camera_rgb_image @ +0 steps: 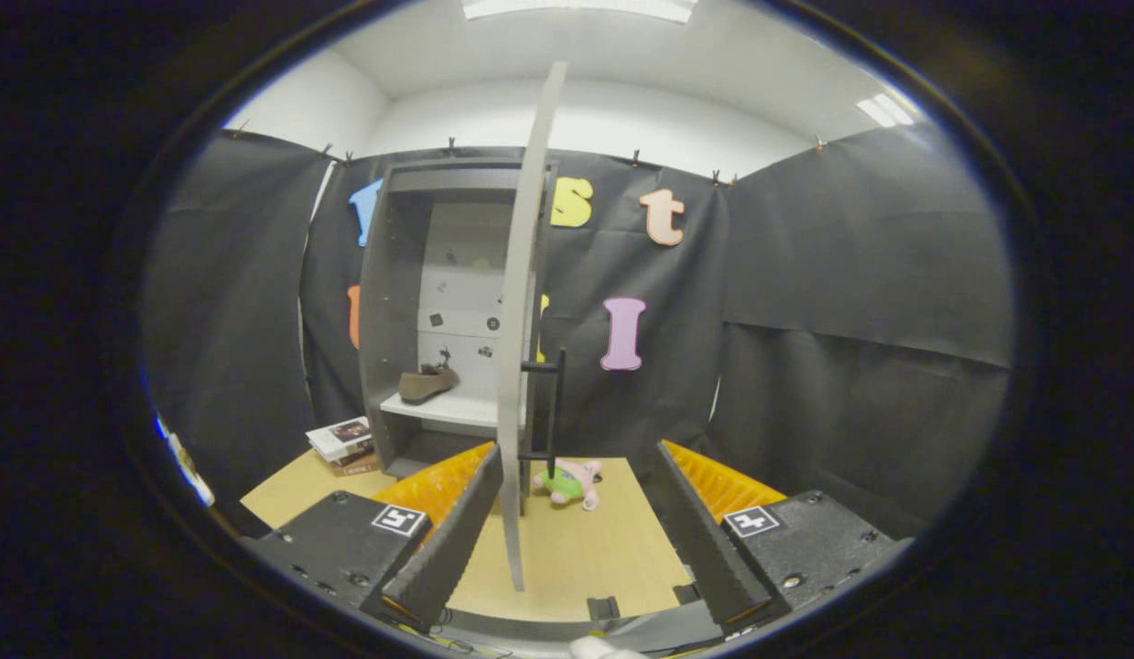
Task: Open the shoe cabinet door, grab the shoes and put them into the shoe cabinet, then close the shoe cabinet door.
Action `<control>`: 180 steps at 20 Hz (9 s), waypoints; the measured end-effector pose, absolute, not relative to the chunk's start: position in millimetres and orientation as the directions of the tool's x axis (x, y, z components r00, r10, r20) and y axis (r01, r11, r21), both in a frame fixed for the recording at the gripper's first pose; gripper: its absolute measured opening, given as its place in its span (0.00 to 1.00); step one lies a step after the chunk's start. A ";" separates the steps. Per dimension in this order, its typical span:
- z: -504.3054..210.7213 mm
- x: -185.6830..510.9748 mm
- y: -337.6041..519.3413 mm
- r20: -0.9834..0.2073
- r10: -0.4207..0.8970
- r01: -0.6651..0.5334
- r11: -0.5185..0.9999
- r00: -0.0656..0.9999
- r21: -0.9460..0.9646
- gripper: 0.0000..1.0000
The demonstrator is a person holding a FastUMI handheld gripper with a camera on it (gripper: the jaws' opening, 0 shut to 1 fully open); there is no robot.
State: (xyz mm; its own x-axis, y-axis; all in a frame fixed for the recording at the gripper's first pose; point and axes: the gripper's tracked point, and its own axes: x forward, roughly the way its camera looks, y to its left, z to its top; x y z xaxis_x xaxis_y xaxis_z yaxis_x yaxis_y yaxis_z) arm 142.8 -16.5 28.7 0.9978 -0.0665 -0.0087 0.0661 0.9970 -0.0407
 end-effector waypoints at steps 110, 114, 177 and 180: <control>-53.8 735.9 242.8 -0.424 0.080 -0.062 0.996 0.902 0.056 0.26; -46.8 722.0 257.7 -0.410 0.153 -0.113 0.986 0.899 0.121 0.45; 44.3 264.5 -70.8 -0.036 0.008 -0.005 0.996 0.999 0.090 1.00; 44.4 263.2 -59.7 -0.036 0.017 -0.014 0.997 0.999 0.072 0.97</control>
State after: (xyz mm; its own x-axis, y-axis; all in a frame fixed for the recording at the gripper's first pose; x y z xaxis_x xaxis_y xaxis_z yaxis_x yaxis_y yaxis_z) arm 263.2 -59.7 44.4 0.9992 0.0170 -0.0359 -0.0143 0.9973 0.0721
